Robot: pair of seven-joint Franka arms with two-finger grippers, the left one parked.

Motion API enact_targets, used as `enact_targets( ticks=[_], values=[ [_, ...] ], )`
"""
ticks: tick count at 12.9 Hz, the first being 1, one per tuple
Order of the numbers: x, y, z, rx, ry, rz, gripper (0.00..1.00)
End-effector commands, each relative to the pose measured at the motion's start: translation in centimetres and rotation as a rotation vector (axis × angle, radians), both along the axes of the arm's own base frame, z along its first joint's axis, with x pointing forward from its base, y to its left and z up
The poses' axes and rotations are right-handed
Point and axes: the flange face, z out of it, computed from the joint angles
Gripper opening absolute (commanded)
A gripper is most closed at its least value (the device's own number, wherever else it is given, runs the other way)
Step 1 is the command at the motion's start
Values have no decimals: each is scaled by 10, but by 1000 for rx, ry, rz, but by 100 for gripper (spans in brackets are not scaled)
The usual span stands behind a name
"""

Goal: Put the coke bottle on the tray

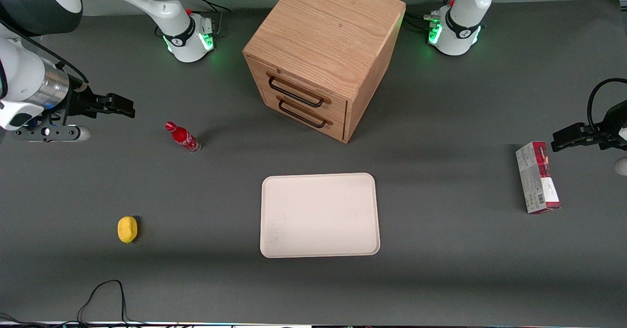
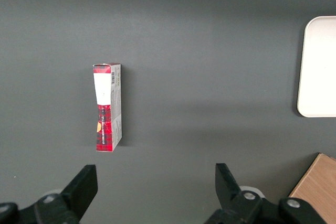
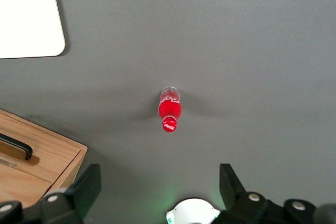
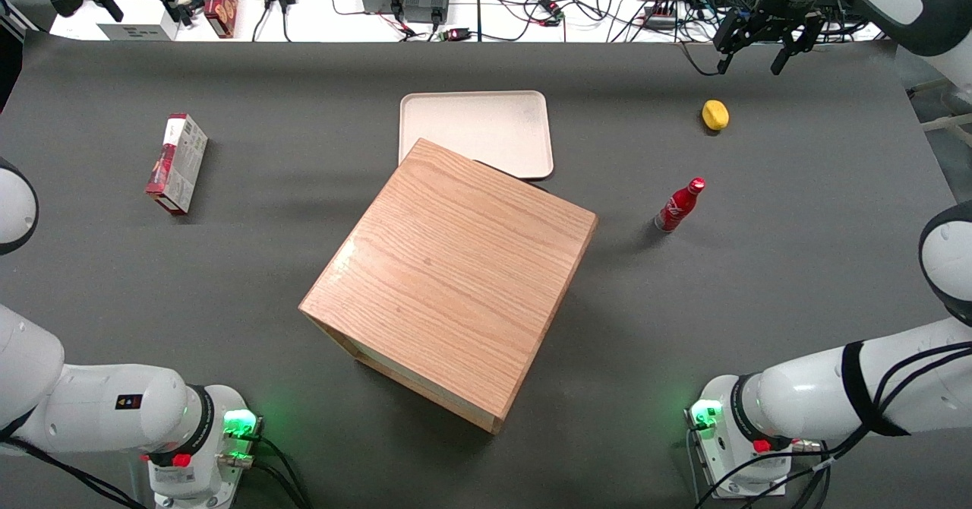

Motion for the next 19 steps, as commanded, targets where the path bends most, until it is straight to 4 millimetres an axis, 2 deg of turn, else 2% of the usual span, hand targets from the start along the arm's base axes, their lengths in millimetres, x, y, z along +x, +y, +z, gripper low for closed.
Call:
enact_targets(
  ticks=[1, 7, 12, 14, 17, 19],
  values=[
    [0, 6, 6, -10, 4, 0, 100],
    [1, -4, 8, -5, 3, -15, 100],
    [-1, 4, 10, -7, 0, 29, 100],
    [-3, 1, 12, 5, -2, 63, 100],
    [-2, 1, 9, 2, 2, 65, 100],
    [-3, 2, 0, 5, 23, 66, 100]
  ],
)
